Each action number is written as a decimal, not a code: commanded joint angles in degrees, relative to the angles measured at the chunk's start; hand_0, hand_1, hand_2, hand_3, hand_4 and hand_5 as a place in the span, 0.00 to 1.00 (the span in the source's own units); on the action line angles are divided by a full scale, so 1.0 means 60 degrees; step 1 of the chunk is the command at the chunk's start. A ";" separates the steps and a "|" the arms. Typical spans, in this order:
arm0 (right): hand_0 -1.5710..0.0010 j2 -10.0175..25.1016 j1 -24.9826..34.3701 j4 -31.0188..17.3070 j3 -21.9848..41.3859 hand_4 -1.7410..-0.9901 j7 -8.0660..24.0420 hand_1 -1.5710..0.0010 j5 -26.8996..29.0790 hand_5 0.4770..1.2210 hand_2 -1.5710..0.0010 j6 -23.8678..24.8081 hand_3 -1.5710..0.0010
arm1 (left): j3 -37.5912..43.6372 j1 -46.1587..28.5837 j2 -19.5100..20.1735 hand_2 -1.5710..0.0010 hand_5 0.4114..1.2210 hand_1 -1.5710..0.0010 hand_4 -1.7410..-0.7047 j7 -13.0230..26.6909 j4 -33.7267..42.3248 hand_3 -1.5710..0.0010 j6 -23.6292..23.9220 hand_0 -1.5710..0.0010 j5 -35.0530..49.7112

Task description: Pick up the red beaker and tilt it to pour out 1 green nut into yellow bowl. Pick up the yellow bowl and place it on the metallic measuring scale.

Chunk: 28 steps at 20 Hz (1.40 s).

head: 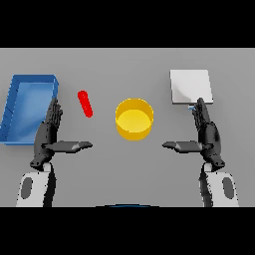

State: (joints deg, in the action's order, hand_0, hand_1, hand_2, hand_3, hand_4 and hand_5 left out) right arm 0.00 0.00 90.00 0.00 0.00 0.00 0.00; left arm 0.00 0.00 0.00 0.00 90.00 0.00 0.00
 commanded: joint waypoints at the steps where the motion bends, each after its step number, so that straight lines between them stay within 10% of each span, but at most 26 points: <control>1: 1.00 -0.0021 -0.0021 0.0017 0.0022 0.76 -0.0014 1.00 -0.0011 0.16 1.00 0.0013 1.00 | 0.0010 -0.0002 0.0009 1.00 0.23 1.00 0.57 -0.0003 0.0001 1.00 0.0002 1.00 0.0011; 6: 1.00 -0.0223 -0.0268 0.0209 0.0236 0.76 -0.0045 1.00 -0.0181 0.16 1.00 0.0130 1.00 | 0.0068 -0.0033 0.0091 1.00 0.23 1.00 0.57 -0.0106 -0.0025 1.00 -0.0097 1.00 0.0100; 8: 1.00 0.0310 -0.0891 0.0734 0.0968 0.77 -0.1011 1.00 -0.2098 0.16 1.00 0.0725 1.00 | -0.0314 -0.0521 0.0585 1.00 0.23 1.00 0.56 -0.0130 0.0710 1.00 -0.0246 1.00 -0.0430; 11: 1.00 0.0377 -0.1329 0.1195 0.1425 0.77 -0.0949 1.00 -0.3007 0.15 1.00 0.0981 1.00 | -0.0695 -0.0858 0.0685 1.00 0.23 1.00 0.56 0.0217 0.1150 1.00 -0.0282 1.00 -0.0829; 28: 1.00 0.0404 -0.1368 0.1412 0.1320 0.62 -0.0917 1.00 -0.2563 0.21 1.00 0.0675 1.00 | -0.0432 0.2066 0.0458 1.00 0.32 1.00 0.46 -0.0338 -0.2675 1.00 0.0223 1.00 -0.1731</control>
State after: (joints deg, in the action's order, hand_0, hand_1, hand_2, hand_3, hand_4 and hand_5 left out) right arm 2.43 -8.22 98.47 7.92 -5.43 -15.38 4.05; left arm -2.60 12.42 2.74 -1.90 73.96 1.34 -10.39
